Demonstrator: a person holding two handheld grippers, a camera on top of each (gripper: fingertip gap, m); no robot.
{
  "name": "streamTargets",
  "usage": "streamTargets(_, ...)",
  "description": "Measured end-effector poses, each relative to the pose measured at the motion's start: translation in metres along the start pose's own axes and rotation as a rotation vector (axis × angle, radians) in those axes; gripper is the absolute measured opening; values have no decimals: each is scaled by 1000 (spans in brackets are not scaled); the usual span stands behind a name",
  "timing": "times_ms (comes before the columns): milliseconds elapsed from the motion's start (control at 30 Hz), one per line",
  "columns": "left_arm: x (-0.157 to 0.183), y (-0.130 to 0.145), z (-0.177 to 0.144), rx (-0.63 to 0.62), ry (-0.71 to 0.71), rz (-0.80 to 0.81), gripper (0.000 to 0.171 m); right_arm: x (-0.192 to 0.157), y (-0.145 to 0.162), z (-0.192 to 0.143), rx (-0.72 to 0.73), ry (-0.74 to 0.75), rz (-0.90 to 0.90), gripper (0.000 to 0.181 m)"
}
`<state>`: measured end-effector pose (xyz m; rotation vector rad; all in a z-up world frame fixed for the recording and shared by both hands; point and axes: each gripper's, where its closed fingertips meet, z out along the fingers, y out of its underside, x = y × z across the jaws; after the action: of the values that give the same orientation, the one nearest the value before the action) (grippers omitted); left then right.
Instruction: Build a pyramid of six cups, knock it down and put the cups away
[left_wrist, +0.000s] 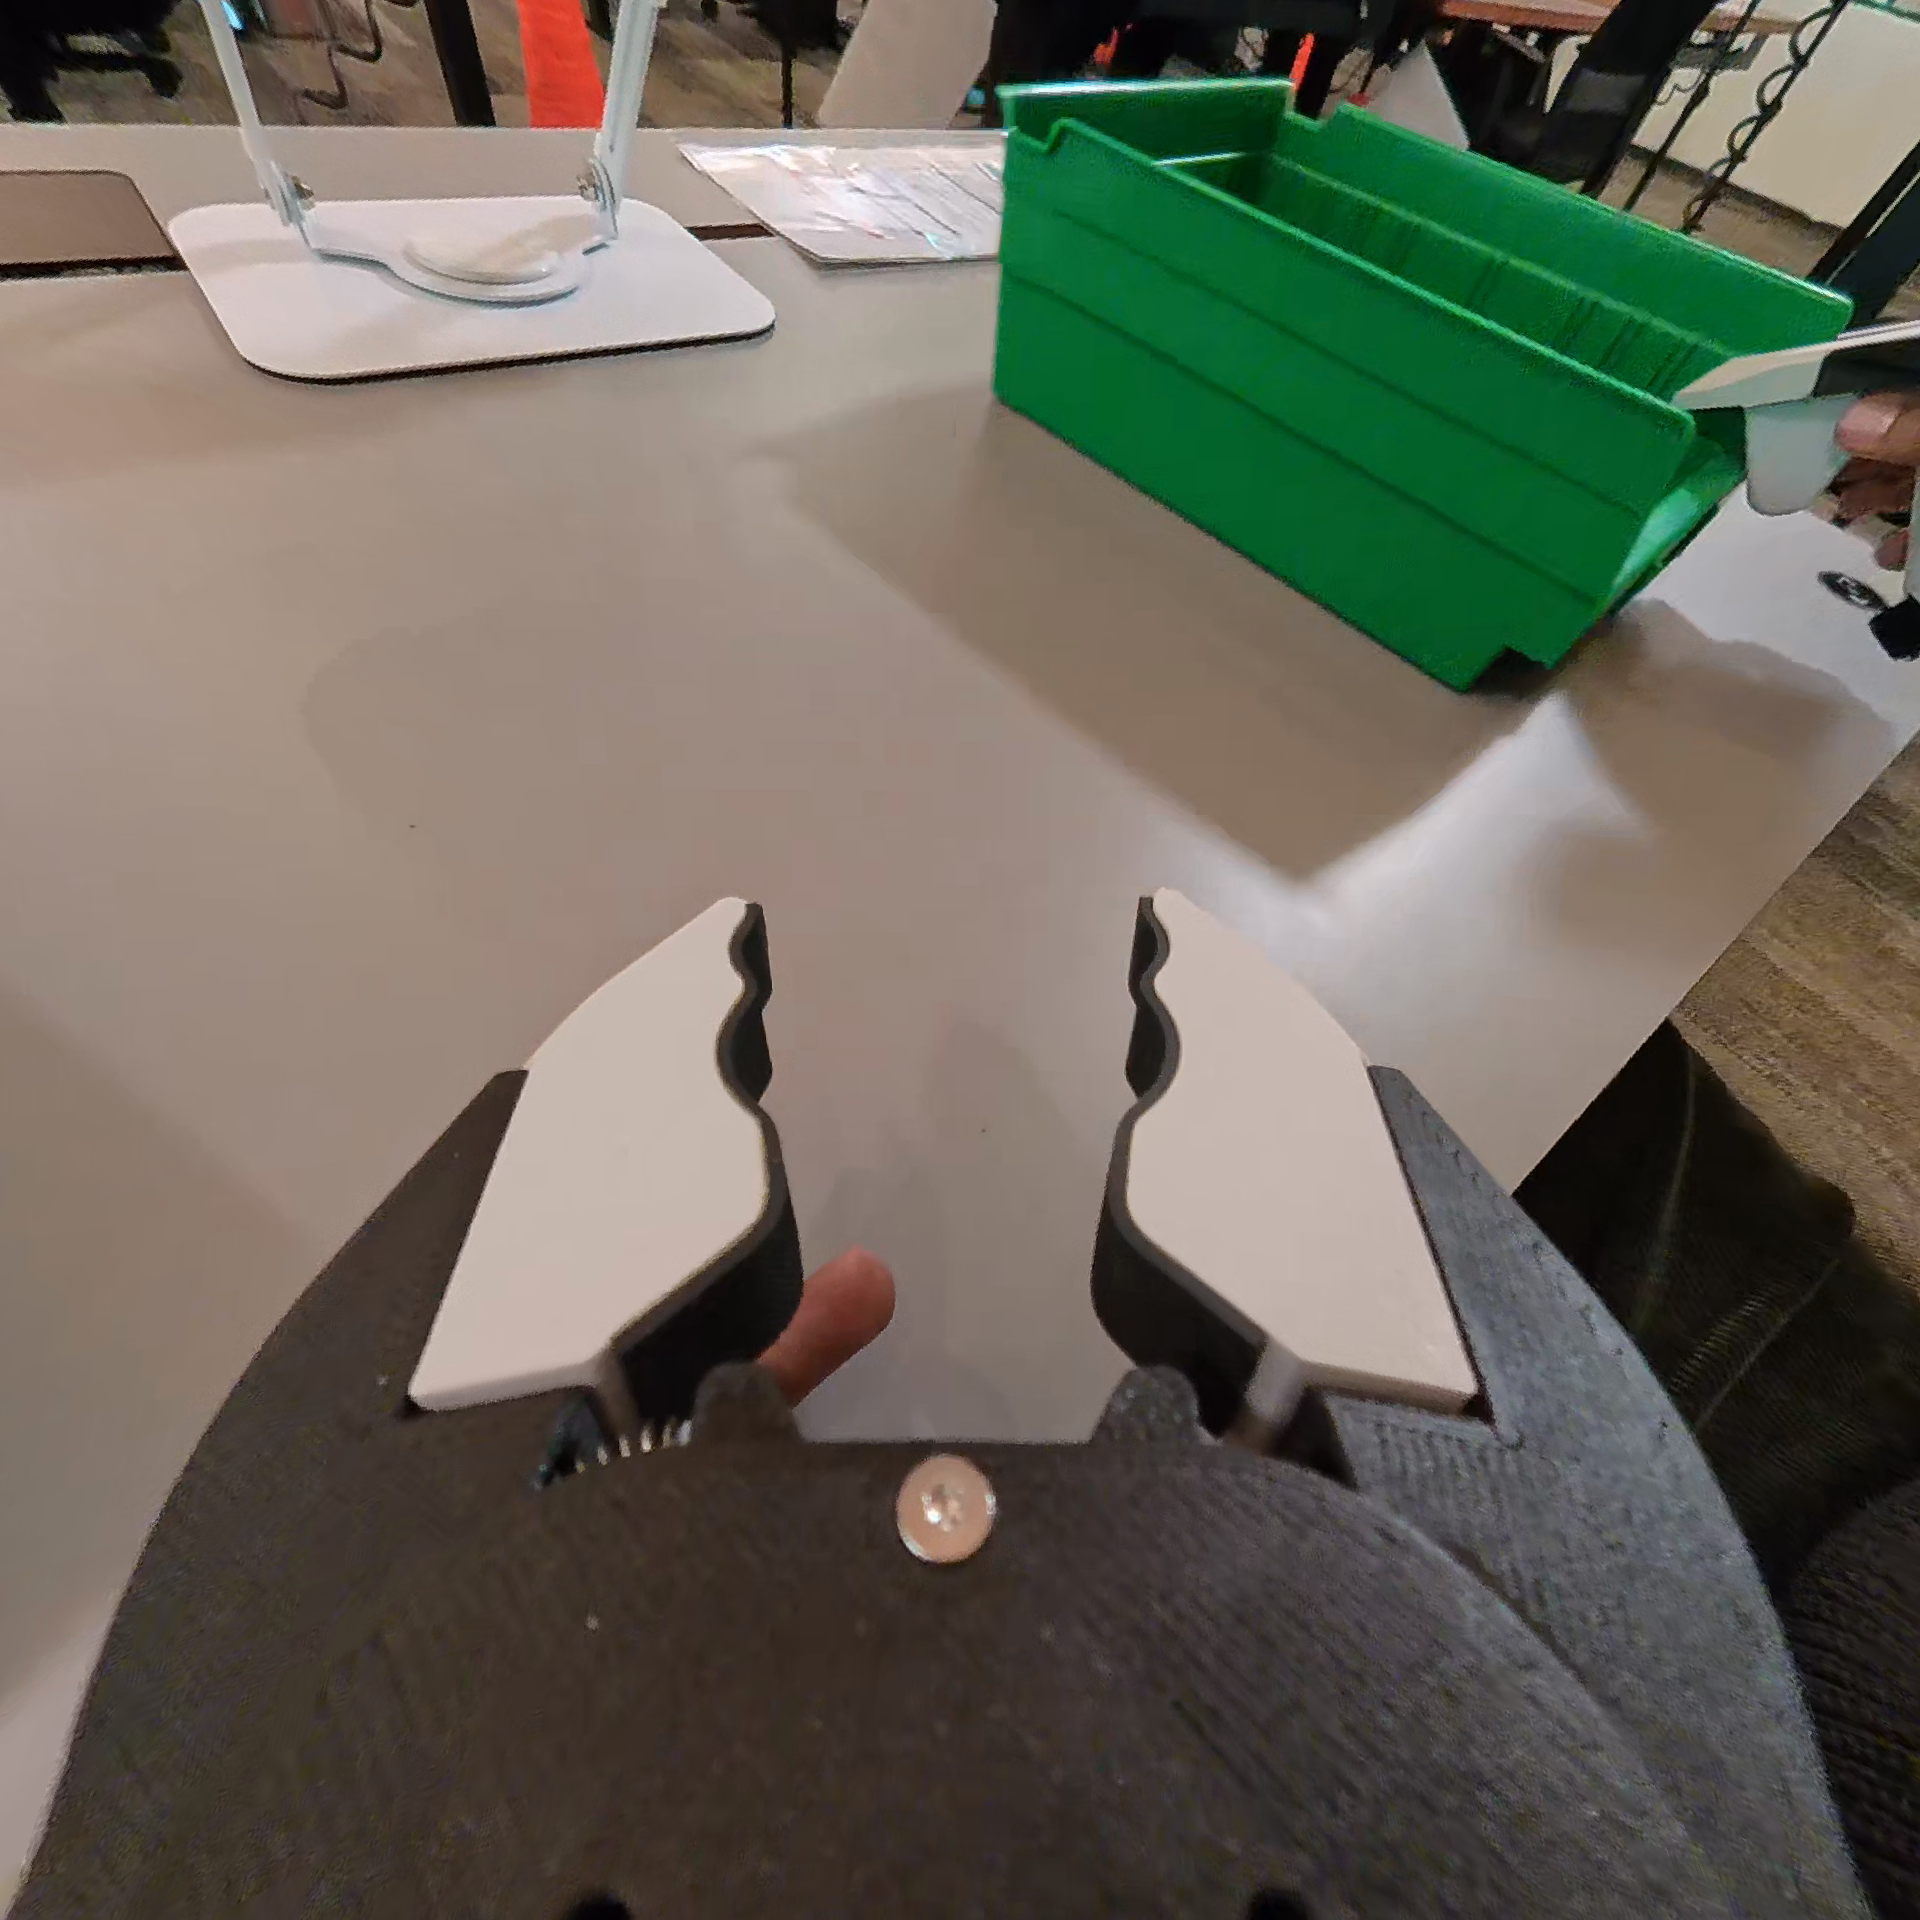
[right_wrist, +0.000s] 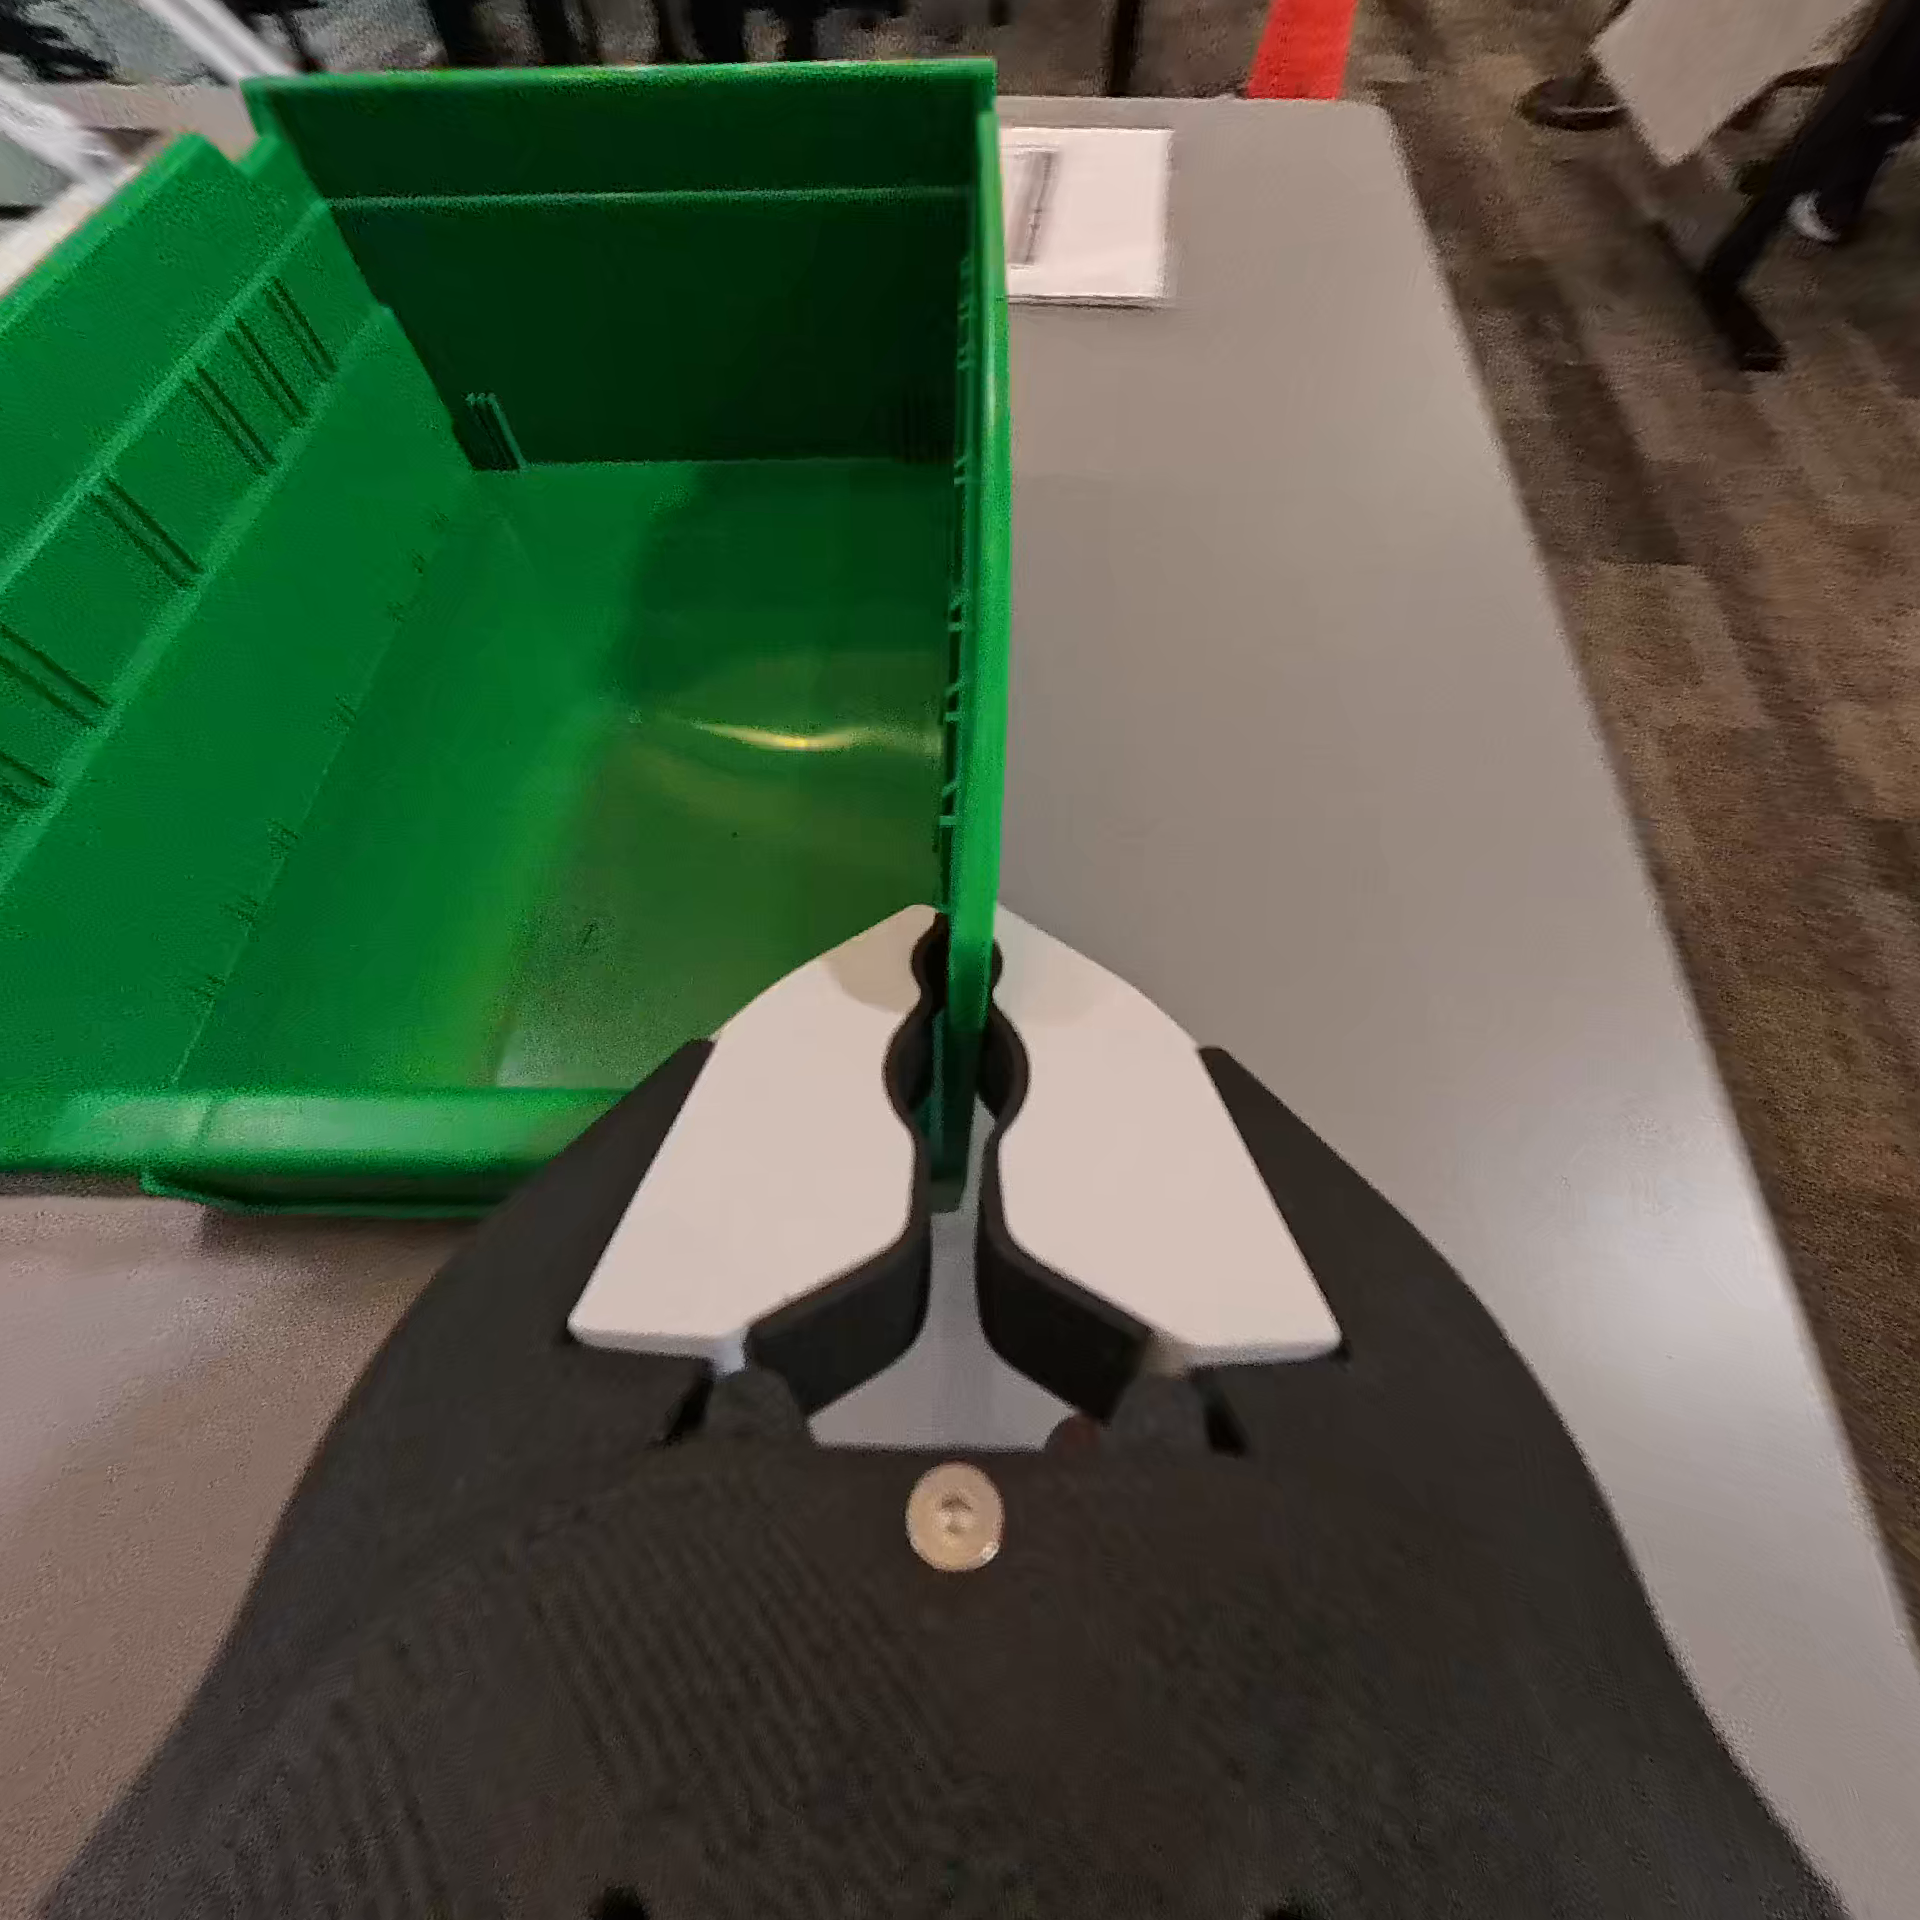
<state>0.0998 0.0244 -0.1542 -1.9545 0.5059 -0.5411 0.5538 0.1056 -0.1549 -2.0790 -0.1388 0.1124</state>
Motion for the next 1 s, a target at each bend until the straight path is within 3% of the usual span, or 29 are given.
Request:
streamTargets(333,3,5,2,-26,22,-16,68,67,15,-27,21,77,49,2)
streamTargets(1000,7,7,5,-44,38,-6,68,80,12,-29,77,83,51,8)
